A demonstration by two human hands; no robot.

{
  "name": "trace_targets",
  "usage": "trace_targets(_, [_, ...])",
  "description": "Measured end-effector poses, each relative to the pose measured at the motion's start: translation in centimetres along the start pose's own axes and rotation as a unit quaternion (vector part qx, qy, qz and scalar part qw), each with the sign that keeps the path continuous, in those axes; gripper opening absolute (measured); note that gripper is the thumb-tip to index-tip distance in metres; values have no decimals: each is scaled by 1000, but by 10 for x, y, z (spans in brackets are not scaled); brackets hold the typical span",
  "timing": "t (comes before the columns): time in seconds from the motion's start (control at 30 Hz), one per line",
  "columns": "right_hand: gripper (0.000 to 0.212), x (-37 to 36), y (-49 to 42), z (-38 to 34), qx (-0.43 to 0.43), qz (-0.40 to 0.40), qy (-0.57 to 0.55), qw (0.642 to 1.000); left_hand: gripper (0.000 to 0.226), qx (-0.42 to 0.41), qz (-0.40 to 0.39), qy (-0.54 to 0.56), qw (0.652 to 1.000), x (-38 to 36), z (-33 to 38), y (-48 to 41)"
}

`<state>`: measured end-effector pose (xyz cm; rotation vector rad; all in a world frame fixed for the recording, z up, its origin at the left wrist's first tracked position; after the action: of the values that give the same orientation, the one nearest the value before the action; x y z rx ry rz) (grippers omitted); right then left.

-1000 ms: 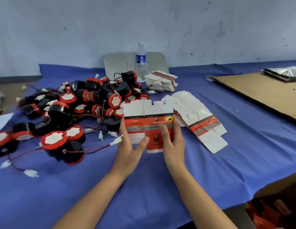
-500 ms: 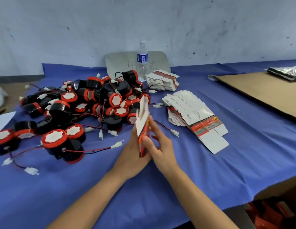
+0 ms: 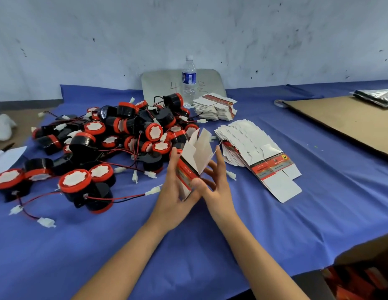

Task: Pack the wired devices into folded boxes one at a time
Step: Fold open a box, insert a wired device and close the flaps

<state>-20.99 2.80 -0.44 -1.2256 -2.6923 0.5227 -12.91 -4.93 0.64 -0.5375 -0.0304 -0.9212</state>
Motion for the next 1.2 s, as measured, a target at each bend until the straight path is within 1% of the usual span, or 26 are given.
trace_targets(0.07, [94, 3, 0, 3, -7, 9, -4, 1000, 96, 1, -3, -16, 1000, -1, 1, 1])
trace_targets(0.13, [93, 7, 1, 2, -5, 27, -3, 1000, 94, 5, 5, -8, 1000, 1, 2, 1])
trace_targets(0.27, [98, 12, 2, -7, 30, 52, 20, 998, 95, 7, 27, 5, 1000, 6, -1, 2])
trace_targets(0.3, [96, 13, 3, -9, 38, 54, 24, 998, 95, 6, 31, -1, 999, 7, -2, 2])
trace_targets(0.33, [91, 14, 3, -10, 43, 57, 24, 997, 93, 7, 36, -5, 999, 8, -2, 3])
trace_targets(0.4, [72, 17, 3, -12, 42, 64, -7, 997, 88, 12, 42, -3, 999, 10, -5, 3])
trace_targets(0.43, [66, 20, 2, -10, 33, 65, -33, 997, 81, 14, 40, -3, 999, 10, -5, 3])
trace_targets(0.47, [66, 21, 0, -8, 19, 62, -56, 996, 72, 15, 35, -11, 999, 9, -5, 3])
trace_targets(0.53, [76, 18, -2, -2, -27, 49, -99, 994, 59, 16, 11, -42, 999, 6, -2, 3])
trace_targets(0.6, [90, 15, -2, 5, -69, 37, -132, 988, 56, 11, -6, -69, 998, 2, 0, 4])
trace_targets(0.63, [92, 14, -2, 7, -78, 31, -139, 987, 55, 11, -7, -71, 997, 2, 0, 4])
trace_targets(0.77, [69, 15, -2, 9, -81, 23, -145, 986, 58, 42, 5, -35, 999, 4, -8, 5])
trace_targets(0.87, [60, 16, -2, 11, -96, 28, -147, 984, 63, 65, 13, -15, 998, 5, -14, 5])
trace_targets(0.93, [52, 16, -2, 10, -97, 29, -148, 984, 61, 66, 12, -14, 998, 4, -15, 4])
trace_targets(1.0, [38, 17, -2, 10, -96, 33, -160, 982, 60, 60, 4, -17, 998, 3, -13, 5])
trace_targets(1.03, [35, 18, -2, 10, -95, 35, -169, 980, 60, 57, 1, -19, 998, 2, -11, 5])
trace_targets(1.2, [36, 20, -2, 9, -94, 39, -216, 971, 62, 32, -10, -15, 999, 0, -2, 5])
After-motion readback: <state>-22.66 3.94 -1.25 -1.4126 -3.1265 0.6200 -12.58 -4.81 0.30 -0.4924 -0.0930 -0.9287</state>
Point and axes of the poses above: each hand's wrist, its own y-axis away from the middle knuckle, its own x-axis out of the back of the hand, z = x × y, the point moved 10 cm from there along -y, towards the middle knuckle, and after that the axes turned 1 degree about x, right-handed, at the moved point
